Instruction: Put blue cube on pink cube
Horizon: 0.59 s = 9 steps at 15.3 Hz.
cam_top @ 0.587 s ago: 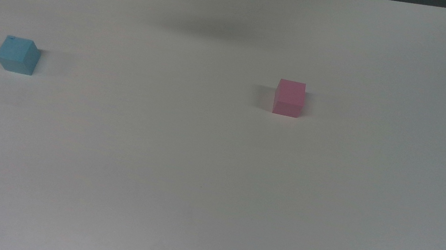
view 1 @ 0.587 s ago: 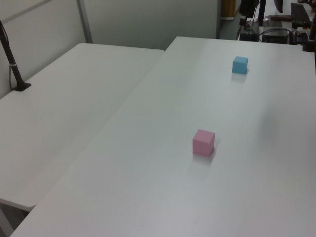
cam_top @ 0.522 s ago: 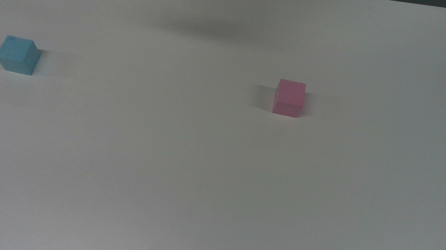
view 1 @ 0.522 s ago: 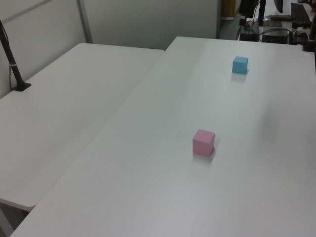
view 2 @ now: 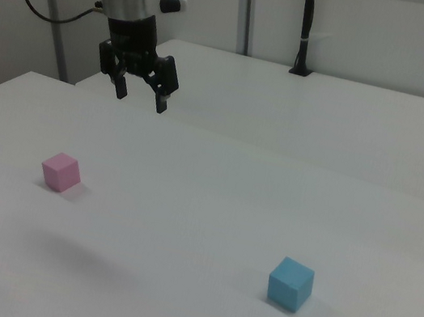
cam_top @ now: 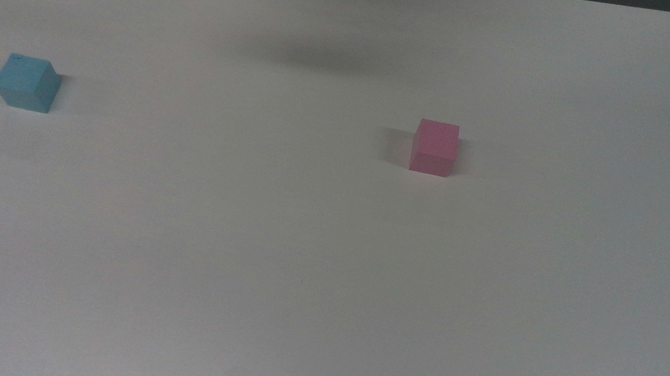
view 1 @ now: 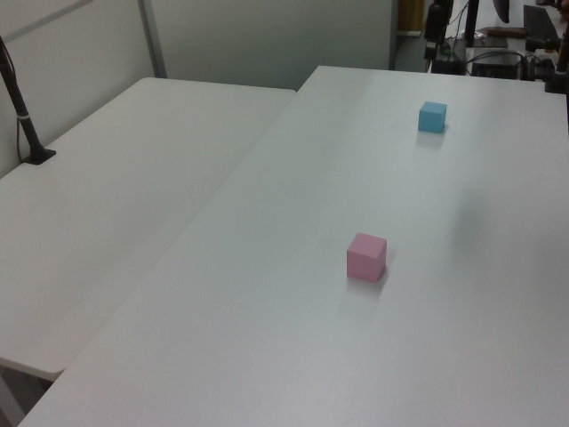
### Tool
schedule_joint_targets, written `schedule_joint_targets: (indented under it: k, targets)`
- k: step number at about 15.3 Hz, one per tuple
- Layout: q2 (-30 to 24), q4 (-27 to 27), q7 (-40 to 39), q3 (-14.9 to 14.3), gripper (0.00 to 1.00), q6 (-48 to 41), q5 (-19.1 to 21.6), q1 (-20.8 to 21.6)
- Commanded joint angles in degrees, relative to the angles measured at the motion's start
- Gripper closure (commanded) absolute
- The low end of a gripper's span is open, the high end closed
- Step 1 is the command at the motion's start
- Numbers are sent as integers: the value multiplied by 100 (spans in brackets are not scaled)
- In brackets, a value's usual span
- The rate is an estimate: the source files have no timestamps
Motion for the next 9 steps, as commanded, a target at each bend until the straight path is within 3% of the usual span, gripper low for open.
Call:
schedule_joint_targets:
  k: [1, 9]
  targets:
    - [25, 176, -125, -64, 0, -91, -91, -1]
    - [60, 430, -213, -117, 0, -91, 6, -378]
